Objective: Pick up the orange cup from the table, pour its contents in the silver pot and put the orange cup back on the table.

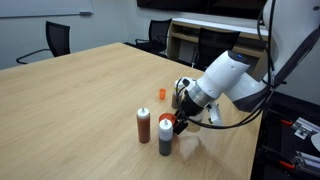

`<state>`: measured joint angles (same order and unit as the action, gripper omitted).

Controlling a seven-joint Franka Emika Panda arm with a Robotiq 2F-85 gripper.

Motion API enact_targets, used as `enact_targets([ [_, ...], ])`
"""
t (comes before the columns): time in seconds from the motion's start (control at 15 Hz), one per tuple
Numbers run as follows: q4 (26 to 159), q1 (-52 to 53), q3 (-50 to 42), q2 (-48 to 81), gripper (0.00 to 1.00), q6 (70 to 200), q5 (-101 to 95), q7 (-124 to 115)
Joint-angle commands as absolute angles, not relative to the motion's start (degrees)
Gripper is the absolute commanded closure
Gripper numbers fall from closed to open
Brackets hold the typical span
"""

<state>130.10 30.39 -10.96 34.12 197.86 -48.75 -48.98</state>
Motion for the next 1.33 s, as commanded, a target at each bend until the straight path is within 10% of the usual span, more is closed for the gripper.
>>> enact_targets([
  [0.0,128.84,27.09,-8.54,35.08,0.4,197.86,-50.96,-48.29],
  [0.2,128.48,26.06,-7.92,35.39,0.59,197.94,-50.94,-48.17],
  [1.27,139.86,13.69,6.3,28.12,0.6,190.54,-38.5,-27.35],
])
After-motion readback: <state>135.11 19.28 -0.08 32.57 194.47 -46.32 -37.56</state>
